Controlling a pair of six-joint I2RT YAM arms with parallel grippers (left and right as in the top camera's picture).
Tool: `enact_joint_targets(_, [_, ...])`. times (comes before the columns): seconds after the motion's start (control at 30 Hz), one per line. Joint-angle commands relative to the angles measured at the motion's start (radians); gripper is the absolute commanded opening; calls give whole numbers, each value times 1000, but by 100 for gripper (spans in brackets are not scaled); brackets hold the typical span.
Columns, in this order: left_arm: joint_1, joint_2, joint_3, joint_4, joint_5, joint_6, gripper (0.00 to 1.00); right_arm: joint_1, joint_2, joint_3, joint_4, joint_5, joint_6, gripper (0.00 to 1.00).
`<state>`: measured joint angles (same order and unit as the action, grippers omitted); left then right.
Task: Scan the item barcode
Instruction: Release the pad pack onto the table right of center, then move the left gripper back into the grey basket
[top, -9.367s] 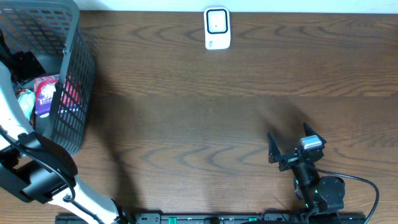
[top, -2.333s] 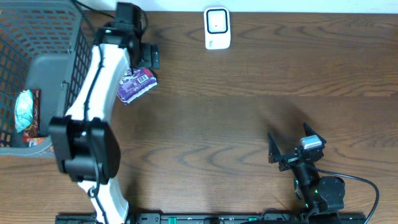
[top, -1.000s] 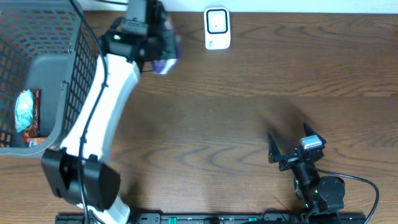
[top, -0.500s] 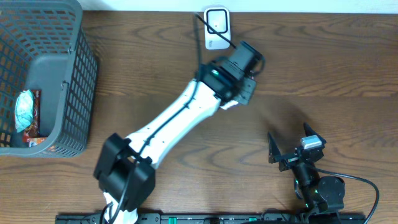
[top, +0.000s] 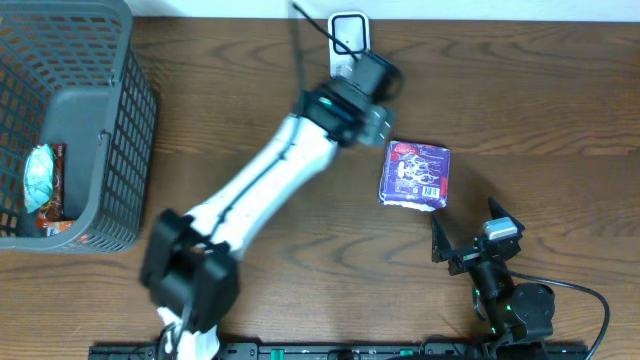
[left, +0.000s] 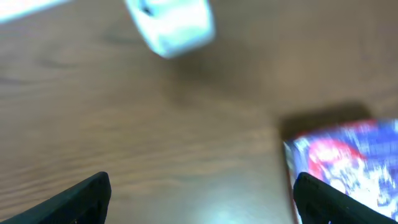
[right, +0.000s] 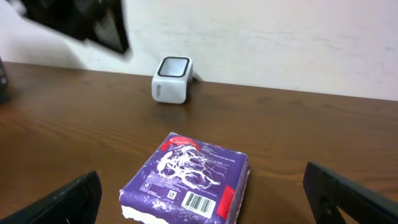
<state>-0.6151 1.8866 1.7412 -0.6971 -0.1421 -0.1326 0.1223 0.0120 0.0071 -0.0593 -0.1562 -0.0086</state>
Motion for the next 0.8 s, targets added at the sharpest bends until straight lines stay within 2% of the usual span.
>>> enact_joint_targets(0.0, [111, -159, 33, 20, -31, 12, 93, 3, -6, -2, -4, 8, 8, 99])
enact_joint_targets(0.13, [275, -278, 33, 77, -18, 12, 94, 3, -6, -2, -4, 8, 8, 99])
enact_joint_targets(0.3, [497, -398, 34, 166, 139, 13, 93, 3, -6, -2, -4, 8, 8, 99])
enact_joint_targets(0.4, [621, -441, 33, 176, 157, 13, 93, 3, -6, -2, -4, 8, 8, 99])
enact_joint_targets(0.77, [1006, -355, 29, 91, 157, 1, 93, 3, -6, -2, -4, 8, 8, 99])
